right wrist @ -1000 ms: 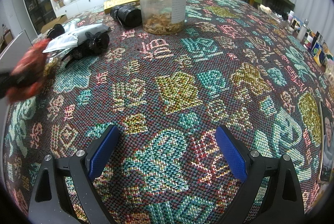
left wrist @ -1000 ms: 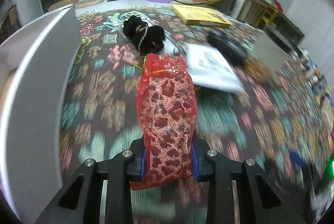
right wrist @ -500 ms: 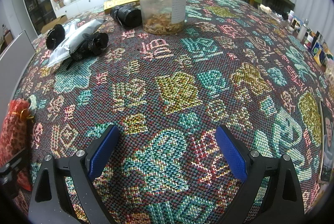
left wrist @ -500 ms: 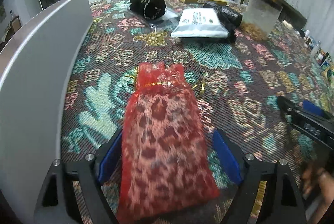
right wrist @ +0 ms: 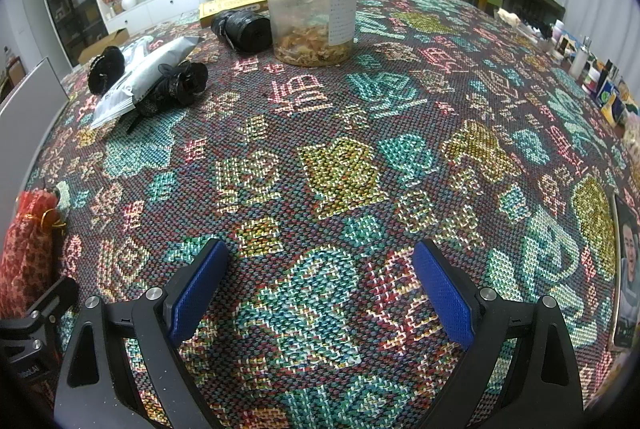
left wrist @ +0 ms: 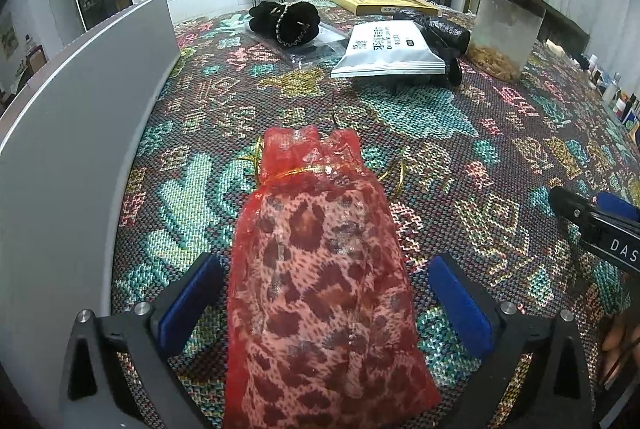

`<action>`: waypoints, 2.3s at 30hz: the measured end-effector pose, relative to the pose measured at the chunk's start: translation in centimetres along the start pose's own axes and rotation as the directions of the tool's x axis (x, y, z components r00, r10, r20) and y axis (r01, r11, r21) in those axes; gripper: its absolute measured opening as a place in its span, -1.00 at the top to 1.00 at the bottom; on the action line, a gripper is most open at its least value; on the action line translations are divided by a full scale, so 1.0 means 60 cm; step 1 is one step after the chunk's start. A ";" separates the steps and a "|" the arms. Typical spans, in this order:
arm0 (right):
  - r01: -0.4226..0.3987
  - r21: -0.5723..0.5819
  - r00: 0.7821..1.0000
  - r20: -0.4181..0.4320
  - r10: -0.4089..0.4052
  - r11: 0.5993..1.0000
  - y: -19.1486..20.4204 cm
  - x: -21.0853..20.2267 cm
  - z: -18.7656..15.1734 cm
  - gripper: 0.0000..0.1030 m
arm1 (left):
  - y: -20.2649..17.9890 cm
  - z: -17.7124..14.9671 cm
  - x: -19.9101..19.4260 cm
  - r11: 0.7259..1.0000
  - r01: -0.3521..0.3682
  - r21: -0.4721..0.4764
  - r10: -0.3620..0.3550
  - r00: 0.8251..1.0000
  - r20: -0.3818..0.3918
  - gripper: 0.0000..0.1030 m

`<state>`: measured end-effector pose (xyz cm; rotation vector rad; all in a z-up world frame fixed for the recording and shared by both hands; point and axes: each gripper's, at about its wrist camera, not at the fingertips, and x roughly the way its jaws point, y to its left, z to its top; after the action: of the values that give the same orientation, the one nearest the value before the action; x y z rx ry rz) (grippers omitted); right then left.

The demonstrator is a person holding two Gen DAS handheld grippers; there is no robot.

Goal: Organize soft objects
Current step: 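Grasp the red leopard-print mesh bag with the left tool and lift it, then grasp the white wipes packet with the right tool while left tool holds the red bag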

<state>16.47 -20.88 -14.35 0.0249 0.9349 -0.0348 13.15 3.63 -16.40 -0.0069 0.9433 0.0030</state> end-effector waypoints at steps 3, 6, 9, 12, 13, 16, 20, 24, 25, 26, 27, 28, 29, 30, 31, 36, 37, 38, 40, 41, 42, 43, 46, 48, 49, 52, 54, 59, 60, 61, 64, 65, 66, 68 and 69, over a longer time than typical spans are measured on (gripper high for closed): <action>0.000 0.000 1.000 0.000 0.000 1.000 0.000 0.000 0.000 -0.86 | 0.001 0.000 0.001 1.000 0.000 0.001 0.000 1.000 -0.001 -1.00; 0.000 0.000 1.000 0.000 0.000 1.000 0.000 0.000 0.000 -0.86 | 0.001 0.000 0.001 1.000 0.001 0.001 -0.001 1.000 -0.001 -1.00; 0.000 0.000 1.000 0.000 0.000 1.000 0.000 0.000 0.000 -0.86 | 0.001 0.000 0.002 1.000 0.001 0.001 -0.001 1.000 0.000 -1.00; 0.000 0.000 1.000 0.000 0.000 1.000 0.000 0.000 0.000 -0.86 | 0.002 0.000 0.002 1.000 0.001 0.001 -0.001 1.000 0.000 -1.00; 0.000 0.000 1.000 0.000 0.000 1.000 0.000 0.000 0.000 -0.86 | 0.002 0.000 0.002 1.000 0.001 0.001 -0.001 1.000 0.000 -1.00; 0.000 0.000 1.000 0.000 0.000 1.000 0.000 0.000 0.000 -0.86 | 0.002 0.000 0.002 1.000 0.001 0.001 -0.001 1.000 0.000 -1.00; 0.000 0.000 1.000 0.000 0.000 1.000 0.000 0.000 0.000 -0.86 | 0.002 0.000 0.002 1.000 0.001 0.001 -0.001 1.000 0.000 -1.00; 0.000 0.000 1.000 0.000 0.000 1.000 0.000 0.000 0.000 -0.86 | 0.002 0.000 0.002 1.000 0.001 0.001 -0.001 1.000 0.000 -1.00; 0.000 0.000 1.000 0.000 0.000 1.000 0.000 0.000 0.000 -0.86 | 0.002 0.000 0.002 1.000 0.001 0.001 -0.001 1.000 0.000 -1.00; 0.000 0.000 1.000 0.000 0.000 1.000 0.000 0.000 0.000 -0.86 | 0.001 0.000 0.002 1.000 0.001 0.001 -0.001 1.000 0.000 -1.00; 0.001 0.000 1.000 0.000 -0.001 1.000 0.000 0.000 0.000 -0.86 | 0.001 0.000 0.002 1.000 0.001 0.001 -0.001 1.000 0.000 -1.00; 0.001 0.000 1.000 0.000 -0.001 1.000 0.000 0.000 0.000 -0.86 | 0.001 0.000 0.002 1.000 0.001 0.001 -0.001 1.000 0.000 -1.00; 0.001 0.000 1.000 0.000 -0.001 1.000 0.001 0.000 0.000 -0.86 | 0.001 0.000 0.002 1.000 0.001 0.001 -0.001 1.000 0.000 -1.00; 0.002 0.000 1.000 0.000 -0.002 1.000 0.001 0.000 0.000 -0.86 | 0.002 0.000 0.002 1.000 0.001 0.001 -0.001 1.000 0.000 -1.00; 0.003 -0.002 1.000 0.000 -0.003 1.000 0.001 0.000 0.000 -0.86 | 0.002 0.000 0.002 1.000 0.001 0.001 -0.001 1.000 0.000 -1.00; 0.002 -0.021 1.000 -0.026 -0.003 1.000 0.002 0.004 0.011 -0.85 | 0.001 -0.001 0.003 1.000 0.001 0.001 -0.001 1.000 0.001 -1.00; 0.003 -0.019 0.999 -0.032 -0.003 1.000 0.003 0.004 0.018 -0.80 | 0.002 -0.001 0.003 1.000 0.001 0.001 -0.001 1.000 0.001 -1.00; -0.022 0.002 1.000 -0.015 0.022 1.000 0.004 -0.002 0.031 -0.80 | 0.001 -0.001 0.003 1.000 0.002 0.001 -0.002 1.000 0.001 -1.00; -0.119 0.029 0.992 0.056 0.117 0.992 0.017 -0.021 0.069 -0.82 | 0.001 0.000 0.003 1.000 0.001 0.001 -0.001 1.000 0.001 -1.00; -0.163 0.009 0.982 0.093 0.161 0.987 0.038 -0.029 0.100 -0.83 | 0.001 -0.001 0.003 1.000 0.001 0.001 -0.001 1.000 0.001 -1.00; -0.183 -0.013 0.978 0.101 0.183 0.983 0.053 -0.030 0.119 -0.83 | 0.001 -0.001 0.003 1.000 0.001 0.001 -0.001 1.000 0.001 -1.00; -0.211 -0.047 0.972 0.097 0.214 0.976 0.080 -0.026 0.147 -0.83 | 0.001 -0.001 0.003 1.000 0.001 0.001 -0.001 1.000 0.001 -1.00; -0.280 -0.118 0.959 0.004 0.282 0.953 0.167 0.021 0.221 -0.83 | 0.001 -0.001 0.004 1.000 0.001 0.000 -0.001 1.000 0.002 -1.00; -0.288 -0.121 0.956 -0.090 0.278 0.950 0.214 0.069 0.251 -0.83 | 0.001 -0.002 0.002 1.000 -0.002 0.000 0.002 1.000 0.003 -1.00; -0.285 -0.114 0.955 -0.122 0.271 0.952 0.232 0.093 0.261 -0.83 | 0.001 -0.001 0.002 1.000 -0.005 0.000 0.005 1.000 0.005 -1.00; -0.236 -0.155 0.962 -0.179 0.208 0.959 0.272 0.146 0.272 -0.82 | 0.001 0.000 0.001 1.000 -0.008 0.001 0.008 1.000 0.005 -1.00; -0.196 -0.237 0.974 -0.159 0.161 0.952 0.283 0.150 0.265 -0.44 | 0.001 0.000 0.001 1.000 -0.005 -0.001 0.005 1.000 0.005 -1.00; -0.287 -0.184 0.958 -0.057 0.281 0.940 0.204 0.078 0.247 -0.25 | 0.000 0.000 0.001 1.000 -0.006 0.000 0.006 1.000 0.005 -1.00; -0.308 -0.178 0.951 -0.035 0.307 0.934 0.184 0.056 0.241 -0.25 | 0.000 0.000 0.001 1.000 -0.006 0.000 0.006 1.000 0.005 -1.00; -0.326 -0.175 0.944 -0.016 0.329 0.929 0.157 0.031 0.228 -0.25 | 0.000 0.000 0.001 1.000 -0.006 0.000 0.006 1.000 0.005 -1.00; -0.318 -0.167 0.945 0.017 0.325 0.933 0.064 -0.021 0.180 -0.25 | 0.000 0.000 0.001 1.000 -0.007 0.000 0.007 1.000 0.005 -1.00; -0.305 -0.159 0.950 0.020 0.312 0.939 0.042 -0.024 0.172 -0.25 | 0.001 -0.001 0.001 1.000 -0.007 0.000 0.007 1.000 0.005 -1.00; -0.281 -0.144 0.958 0.023 0.287 0.949 0.012 -0.023 0.163 -0.25 | 0.001 -0.001 0.001 1.000 -0.006 -0.001 0.006 1.000 0.005 -1.00; -0.208 -0.111 0.977 0.020 0.212 0.972 -0.053 0.000 0.159 -0.26 | 0.000 -0.001 0.001 1.000 -0.005 -0.002 0.005 1.000 0.004 -1.00; -0.191 -0.093 0.981 0.018 0.194 0.977 -0.075 0.010 0.165 -0.25 | 0.001 -0.001 0.002 1.000 -0.004 -0.003 0.004 1.000 0.003 -1.00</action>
<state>24.60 -25.76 -9.01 0.0308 0.9027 0.1865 13.18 3.66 -16.54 -0.0080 0.9407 0.0080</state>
